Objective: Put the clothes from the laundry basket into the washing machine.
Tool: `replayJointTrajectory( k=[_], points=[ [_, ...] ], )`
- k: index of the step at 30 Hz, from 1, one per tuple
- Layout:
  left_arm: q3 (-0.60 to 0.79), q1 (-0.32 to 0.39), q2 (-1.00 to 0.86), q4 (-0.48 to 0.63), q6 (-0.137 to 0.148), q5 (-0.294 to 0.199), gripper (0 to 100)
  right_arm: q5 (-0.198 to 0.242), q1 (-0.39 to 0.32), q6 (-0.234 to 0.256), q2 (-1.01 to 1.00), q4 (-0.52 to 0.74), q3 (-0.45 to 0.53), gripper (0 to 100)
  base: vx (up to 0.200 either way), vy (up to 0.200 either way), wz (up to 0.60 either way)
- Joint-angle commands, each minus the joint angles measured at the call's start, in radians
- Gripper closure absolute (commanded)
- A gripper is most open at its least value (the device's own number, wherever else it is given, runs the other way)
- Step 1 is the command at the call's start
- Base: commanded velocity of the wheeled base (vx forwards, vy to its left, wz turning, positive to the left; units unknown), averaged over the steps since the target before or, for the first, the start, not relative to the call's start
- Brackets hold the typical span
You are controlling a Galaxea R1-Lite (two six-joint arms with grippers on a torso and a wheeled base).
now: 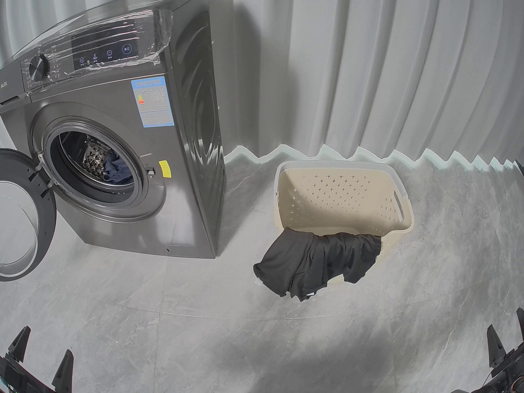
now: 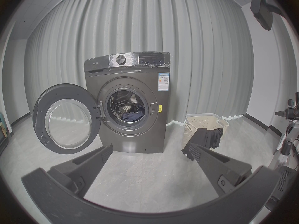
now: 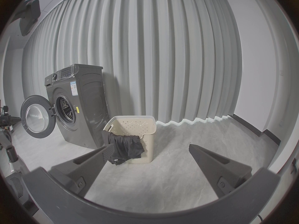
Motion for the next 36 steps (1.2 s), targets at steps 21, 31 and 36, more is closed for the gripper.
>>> replayJointTrajectory(
  k=[21,31,36],
  points=[
    [0.016,0.0,-0.016,0.0,0.0,-0.002,0,0.042,0.135,0.005,0.37,0.089,-0.272,0,0.0,0.0,0.0],
    [0.016,0.0,-0.016,0.0,0.0,-0.002,0,0.044,0.166,0.092,0.9,-0.207,-0.274,0,0.0,-0.12,0.0],
    [0.016,0.0,-0.016,0.0,0.0,-0.002,0,0.047,0.172,0.112,1.072,-0.295,-0.281,0,0.0,0.0,0.0]
  ],
)
